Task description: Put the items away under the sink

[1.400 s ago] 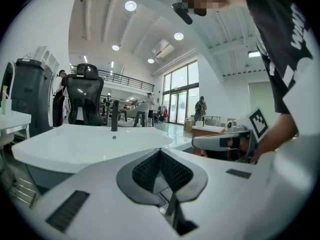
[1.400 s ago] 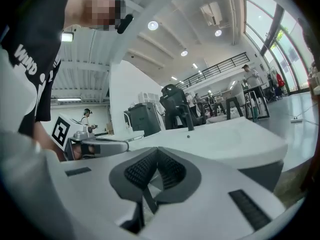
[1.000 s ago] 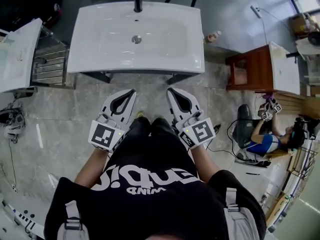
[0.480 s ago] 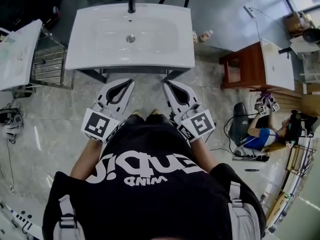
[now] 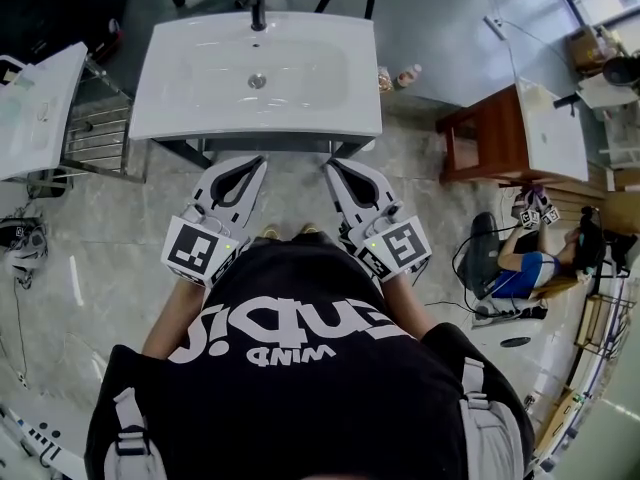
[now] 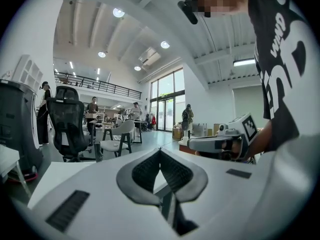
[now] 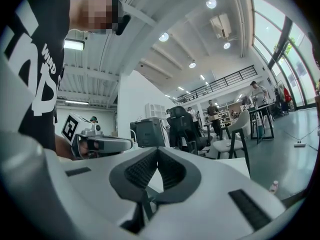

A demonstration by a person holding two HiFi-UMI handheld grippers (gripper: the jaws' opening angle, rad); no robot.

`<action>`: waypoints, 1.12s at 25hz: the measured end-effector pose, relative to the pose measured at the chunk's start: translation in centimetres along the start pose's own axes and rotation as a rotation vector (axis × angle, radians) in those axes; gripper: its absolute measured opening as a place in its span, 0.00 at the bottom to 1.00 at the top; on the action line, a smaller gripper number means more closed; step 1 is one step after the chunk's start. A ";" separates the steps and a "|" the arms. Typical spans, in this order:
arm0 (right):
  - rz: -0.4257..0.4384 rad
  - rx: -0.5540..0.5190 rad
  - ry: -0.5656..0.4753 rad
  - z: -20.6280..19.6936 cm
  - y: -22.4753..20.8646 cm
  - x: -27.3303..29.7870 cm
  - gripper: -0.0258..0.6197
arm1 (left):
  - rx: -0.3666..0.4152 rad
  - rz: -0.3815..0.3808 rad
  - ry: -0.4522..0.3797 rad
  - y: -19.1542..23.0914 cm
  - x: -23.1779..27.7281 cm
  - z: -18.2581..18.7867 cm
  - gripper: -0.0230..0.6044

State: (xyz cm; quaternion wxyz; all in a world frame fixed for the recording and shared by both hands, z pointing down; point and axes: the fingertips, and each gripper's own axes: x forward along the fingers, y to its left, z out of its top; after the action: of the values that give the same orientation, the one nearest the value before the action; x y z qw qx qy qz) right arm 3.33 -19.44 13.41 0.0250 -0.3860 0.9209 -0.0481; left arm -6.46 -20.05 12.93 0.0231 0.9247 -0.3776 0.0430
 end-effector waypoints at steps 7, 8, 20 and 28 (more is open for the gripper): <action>-0.006 -0.002 -0.014 0.5 0.1 -0.5 0.07 | 0.004 0.000 -0.008 -0.5 0.3 0.5 0.07; -0.007 -0.002 -0.012 0.5 0.1 -0.6 0.07 | 0.004 -0.002 -0.010 -0.6 0.3 0.6 0.07; -0.013 -0.003 -0.008 0.3 -0.2 -1.4 0.07 | -0.002 0.000 -0.014 -1.5 1.0 0.5 0.07; -0.011 0.000 -0.009 0.3 -1.2 -1.5 0.07 | -0.004 0.007 -0.008 -1.8 2.0 0.3 0.07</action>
State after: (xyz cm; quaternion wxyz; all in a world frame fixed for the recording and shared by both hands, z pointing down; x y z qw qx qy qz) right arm 5.27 -19.19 13.27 0.0288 -0.3914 0.9186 -0.0463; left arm -3.81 -20.19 12.84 0.0230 0.9234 -0.3812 0.0385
